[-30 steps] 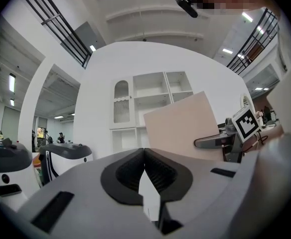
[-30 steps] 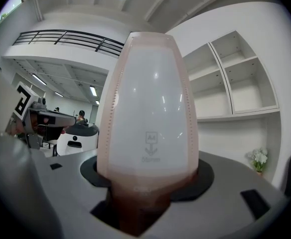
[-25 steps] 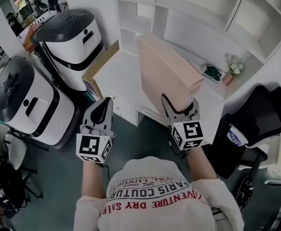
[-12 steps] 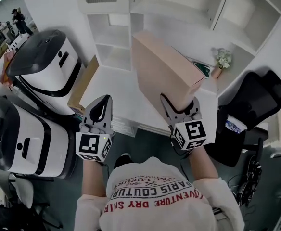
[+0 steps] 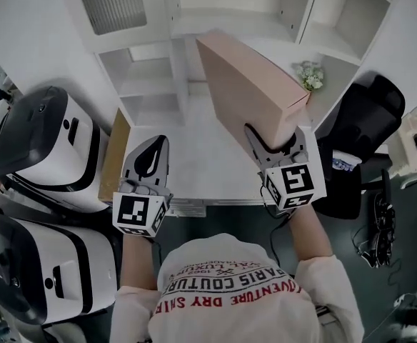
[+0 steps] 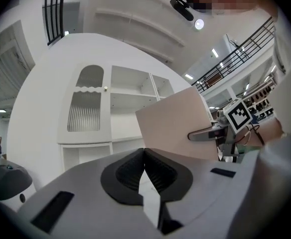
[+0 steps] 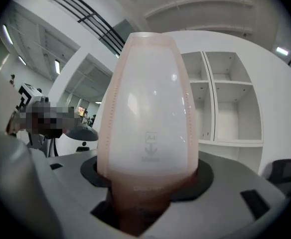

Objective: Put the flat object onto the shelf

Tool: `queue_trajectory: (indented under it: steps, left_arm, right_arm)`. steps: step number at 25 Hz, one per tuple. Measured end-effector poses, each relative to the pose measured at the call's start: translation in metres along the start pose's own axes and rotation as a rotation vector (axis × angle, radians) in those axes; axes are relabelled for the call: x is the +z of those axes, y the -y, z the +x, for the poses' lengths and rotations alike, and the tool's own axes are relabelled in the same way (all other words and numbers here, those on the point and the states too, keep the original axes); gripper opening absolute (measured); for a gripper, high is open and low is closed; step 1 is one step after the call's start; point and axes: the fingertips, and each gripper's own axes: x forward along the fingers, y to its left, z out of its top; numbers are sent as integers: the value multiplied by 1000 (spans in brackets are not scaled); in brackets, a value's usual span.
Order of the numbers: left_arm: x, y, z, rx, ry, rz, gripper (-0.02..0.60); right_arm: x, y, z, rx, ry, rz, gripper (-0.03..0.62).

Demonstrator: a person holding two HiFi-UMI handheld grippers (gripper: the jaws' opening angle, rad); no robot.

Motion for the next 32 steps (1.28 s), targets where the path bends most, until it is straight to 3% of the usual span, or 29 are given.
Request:
queue_trajectory:
  steps: [6,11,19,23,26,32]
  left_arm:
    - [0,-23,10,-100,27,-8,14]
    - [-3,-34,17,-166,37,-26,14]
    - [-3,-35,29,-190,51,-51,14]
    - [-3,-34,37,-180,48,-45,14]
    - [-3,-32,43,-174,42,-30,14]
    - [-11,-45,55,-124,23,-26,14]
  right_arm:
    - [45,11,25,-120,-71,-204,301]
    - [84,23,45,-186,-175,-448,304]
    - [122,43,78,-216,-410,-910,308]
    - [129,49,104,-203,-475,-1090,308]
    - [127,52,124,-200,-496,-1177,310]
    - [100,54,170,-151,-521,-1248,313]
